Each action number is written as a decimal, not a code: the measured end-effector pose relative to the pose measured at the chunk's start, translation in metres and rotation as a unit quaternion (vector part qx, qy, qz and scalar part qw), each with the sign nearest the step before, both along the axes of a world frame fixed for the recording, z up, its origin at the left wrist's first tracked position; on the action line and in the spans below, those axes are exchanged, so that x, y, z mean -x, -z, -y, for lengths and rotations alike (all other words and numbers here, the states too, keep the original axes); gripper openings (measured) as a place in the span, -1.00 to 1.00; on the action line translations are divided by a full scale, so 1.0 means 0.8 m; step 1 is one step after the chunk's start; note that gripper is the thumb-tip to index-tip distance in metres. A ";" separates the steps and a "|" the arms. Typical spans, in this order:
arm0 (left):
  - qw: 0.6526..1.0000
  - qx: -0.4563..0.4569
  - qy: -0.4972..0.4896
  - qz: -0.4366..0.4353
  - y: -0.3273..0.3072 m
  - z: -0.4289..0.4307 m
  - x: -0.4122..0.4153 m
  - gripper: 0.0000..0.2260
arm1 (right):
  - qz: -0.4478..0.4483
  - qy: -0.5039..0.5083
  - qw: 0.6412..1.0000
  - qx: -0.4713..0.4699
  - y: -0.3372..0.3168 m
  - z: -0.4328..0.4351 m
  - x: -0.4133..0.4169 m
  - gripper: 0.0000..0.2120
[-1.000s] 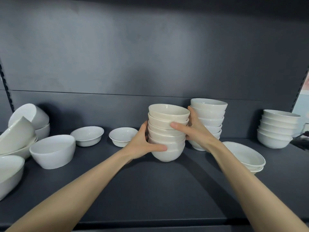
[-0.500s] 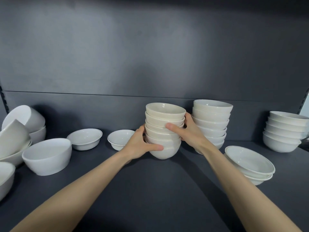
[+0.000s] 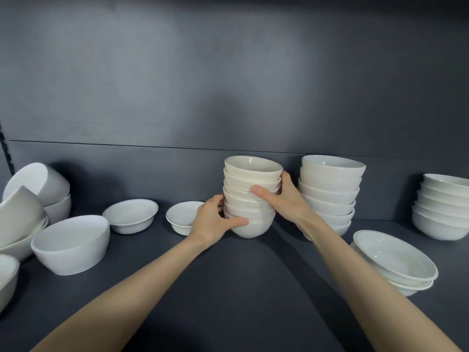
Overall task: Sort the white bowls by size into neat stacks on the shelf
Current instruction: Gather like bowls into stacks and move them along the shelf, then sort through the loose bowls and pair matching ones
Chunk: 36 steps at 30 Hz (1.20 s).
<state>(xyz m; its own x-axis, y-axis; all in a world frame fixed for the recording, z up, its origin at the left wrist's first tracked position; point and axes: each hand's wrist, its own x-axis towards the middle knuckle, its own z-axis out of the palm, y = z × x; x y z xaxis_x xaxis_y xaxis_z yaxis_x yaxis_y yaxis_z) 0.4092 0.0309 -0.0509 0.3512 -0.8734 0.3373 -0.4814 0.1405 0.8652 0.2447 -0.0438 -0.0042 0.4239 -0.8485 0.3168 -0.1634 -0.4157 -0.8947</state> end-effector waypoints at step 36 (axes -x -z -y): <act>0.912 -0.246 -0.102 0.312 -0.073 -0.127 -0.223 -0.52 | -0.288 -0.039 0.945 0.150 0.036 -0.089 -0.148 -0.50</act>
<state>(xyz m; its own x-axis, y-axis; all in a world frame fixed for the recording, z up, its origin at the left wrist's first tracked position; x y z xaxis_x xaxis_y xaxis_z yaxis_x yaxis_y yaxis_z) 0.5878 0.1327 0.0071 0.3974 -0.9108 0.1115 -0.8742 -0.3388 0.3478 0.3628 0.0273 -0.0331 0.6566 -0.7165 0.2354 -0.5462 -0.6670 -0.5068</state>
